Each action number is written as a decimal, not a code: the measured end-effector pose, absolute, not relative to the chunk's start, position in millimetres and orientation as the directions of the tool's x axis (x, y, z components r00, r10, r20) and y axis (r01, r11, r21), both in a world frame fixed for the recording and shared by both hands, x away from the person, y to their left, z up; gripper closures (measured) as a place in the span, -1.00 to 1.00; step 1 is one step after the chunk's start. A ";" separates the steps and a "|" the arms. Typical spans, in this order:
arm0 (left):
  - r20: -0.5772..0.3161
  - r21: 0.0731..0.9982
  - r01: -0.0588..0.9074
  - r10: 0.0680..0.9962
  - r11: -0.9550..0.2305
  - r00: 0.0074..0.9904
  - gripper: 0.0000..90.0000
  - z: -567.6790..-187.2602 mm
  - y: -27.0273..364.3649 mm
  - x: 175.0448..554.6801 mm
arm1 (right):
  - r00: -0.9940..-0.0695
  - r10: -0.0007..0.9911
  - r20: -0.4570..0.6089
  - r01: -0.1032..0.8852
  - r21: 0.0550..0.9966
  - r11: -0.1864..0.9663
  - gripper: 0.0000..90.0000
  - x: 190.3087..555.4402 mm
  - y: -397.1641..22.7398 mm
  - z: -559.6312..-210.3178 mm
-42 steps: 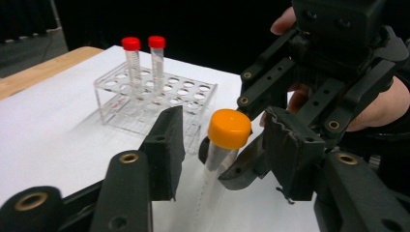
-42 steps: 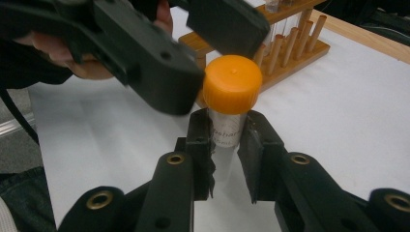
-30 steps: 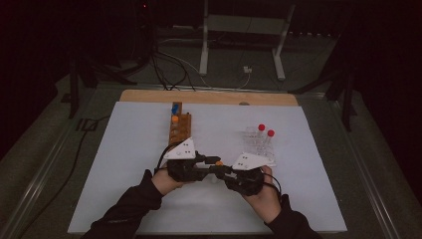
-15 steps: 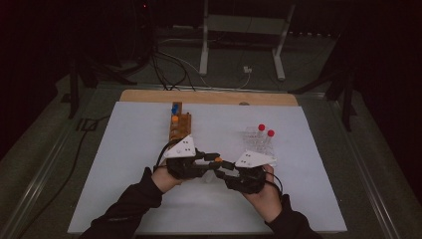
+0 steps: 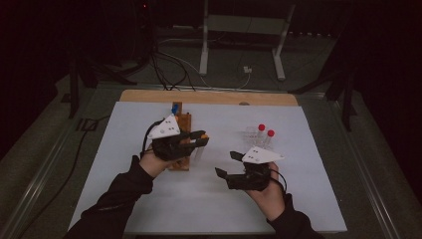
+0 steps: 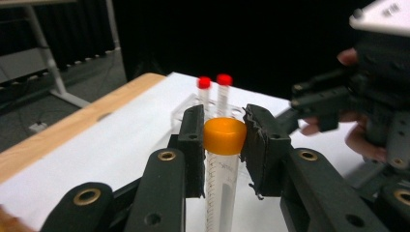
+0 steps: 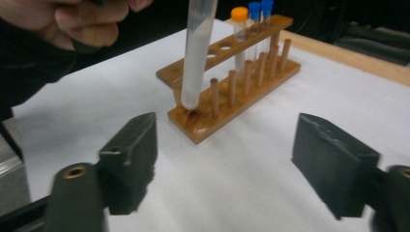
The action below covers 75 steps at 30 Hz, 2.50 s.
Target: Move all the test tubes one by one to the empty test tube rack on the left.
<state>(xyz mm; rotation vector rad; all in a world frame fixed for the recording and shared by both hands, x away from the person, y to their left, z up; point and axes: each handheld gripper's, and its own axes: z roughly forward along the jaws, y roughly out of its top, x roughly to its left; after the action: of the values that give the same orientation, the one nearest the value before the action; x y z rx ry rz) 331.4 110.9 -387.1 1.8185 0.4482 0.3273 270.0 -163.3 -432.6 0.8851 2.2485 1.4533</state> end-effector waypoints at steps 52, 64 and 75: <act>0.011 0.964 0.200 0.774 -0.178 0.633 0.58 -446.7 167.9 374.9 | -0.788 0.605 0.116 0.319 0.917 0.238 -1.00 269.3 -171.3 -429.2; 0.035 0.942 0.240 0.780 -0.235 0.625 0.58 -453.8 165.4 373.6 | -0.790 0.601 0.125 0.325 0.915 0.237 -1.00 270.0 -171.4 -429.6; 0.068 0.895 0.305 0.777 -0.325 0.626 0.58 -447.6 156.3 380.8 | -0.789 0.601 0.132 0.330 0.915 0.232 -1.00 271.0 -173.1 -429.6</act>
<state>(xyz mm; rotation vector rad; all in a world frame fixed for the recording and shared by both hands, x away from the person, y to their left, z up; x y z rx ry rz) 380.8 156.3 -447.6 1.8996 0.8595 0.6243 271.0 -173.1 -429.6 0.8747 2.2574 1.5802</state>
